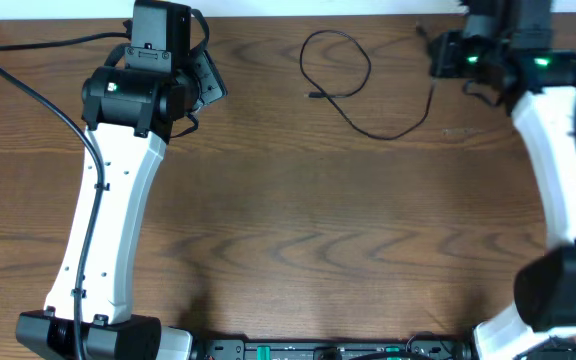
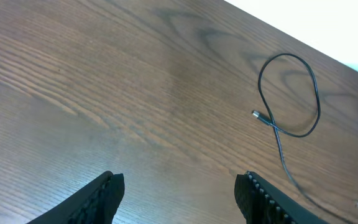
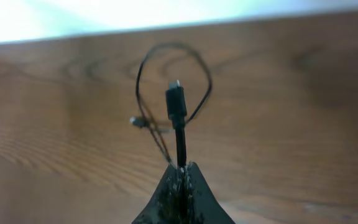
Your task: Untangle cables
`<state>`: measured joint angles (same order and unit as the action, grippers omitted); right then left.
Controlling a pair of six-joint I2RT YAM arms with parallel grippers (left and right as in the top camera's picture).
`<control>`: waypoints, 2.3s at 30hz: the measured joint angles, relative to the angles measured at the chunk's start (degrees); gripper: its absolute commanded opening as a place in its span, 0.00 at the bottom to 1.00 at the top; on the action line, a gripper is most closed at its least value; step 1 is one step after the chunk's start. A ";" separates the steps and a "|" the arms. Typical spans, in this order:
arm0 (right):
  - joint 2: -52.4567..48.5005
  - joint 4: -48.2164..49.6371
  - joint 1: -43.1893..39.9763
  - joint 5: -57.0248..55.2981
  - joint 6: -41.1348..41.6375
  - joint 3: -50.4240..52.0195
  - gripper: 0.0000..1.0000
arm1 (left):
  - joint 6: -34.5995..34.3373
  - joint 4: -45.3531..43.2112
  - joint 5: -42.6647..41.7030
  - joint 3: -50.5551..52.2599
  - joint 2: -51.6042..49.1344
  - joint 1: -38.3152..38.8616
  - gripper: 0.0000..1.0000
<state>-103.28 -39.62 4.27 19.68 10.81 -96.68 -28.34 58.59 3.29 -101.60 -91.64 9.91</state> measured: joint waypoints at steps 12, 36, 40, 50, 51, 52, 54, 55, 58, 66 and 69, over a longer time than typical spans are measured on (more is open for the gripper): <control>-18.40 8.35 7.74 -0.66 17.68 0.00 0.12 | -0.17 0.39 0.00 0.00 0.00 0.00 0.63; -27.34 19.74 17.68 -2.23 -12.37 0.00 0.66 | -0.17 0.79 0.00 0.00 0.00 0.00 0.63; -28.15 19.43 17.81 -2.69 -18.01 0.00 0.67 | -0.17 0.79 0.00 0.00 0.00 0.00 0.63; -29.64 20.55 19.39 -2.97 -24.33 0.00 0.63 | -0.17 0.81 0.00 0.00 0.00 0.00 0.63; -30.14 20.74 19.67 -3.02 -24.59 0.00 0.61 | -0.17 0.79 0.00 0.00 0.00 0.00 0.63; -30.49 21.49 19.82 -2.97 -24.98 0.00 0.56 | -0.17 0.81 0.00 0.00 0.00 0.00 0.63; -30.60 21.62 20.09 -3.02 -25.29 -0.11 0.47 | -0.17 0.79 0.00 0.00 0.00 0.02 0.63; -30.64 21.88 20.17 -3.08 -25.42 -0.11 0.40 | -0.17 0.87 0.00 0.00 0.00 0.02 0.63; -30.88 22.60 20.24 -3.39 -25.16 -0.11 0.25 | -0.17 0.83 0.00 0.00 0.00 0.07 0.63; -31.04 23.52 20.24 -6.60 -19.56 -0.11 0.01 | -0.17 0.83 0.00 0.00 0.00 0.04 0.63; -30.88 22.97 20.22 -6.93 -16.48 -0.11 0.01 | -0.17 0.83 0.00 0.00 0.00 0.04 0.63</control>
<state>-134.17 -16.64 24.49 12.75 -5.67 -96.79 -28.51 59.42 3.29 -101.60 -91.64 9.96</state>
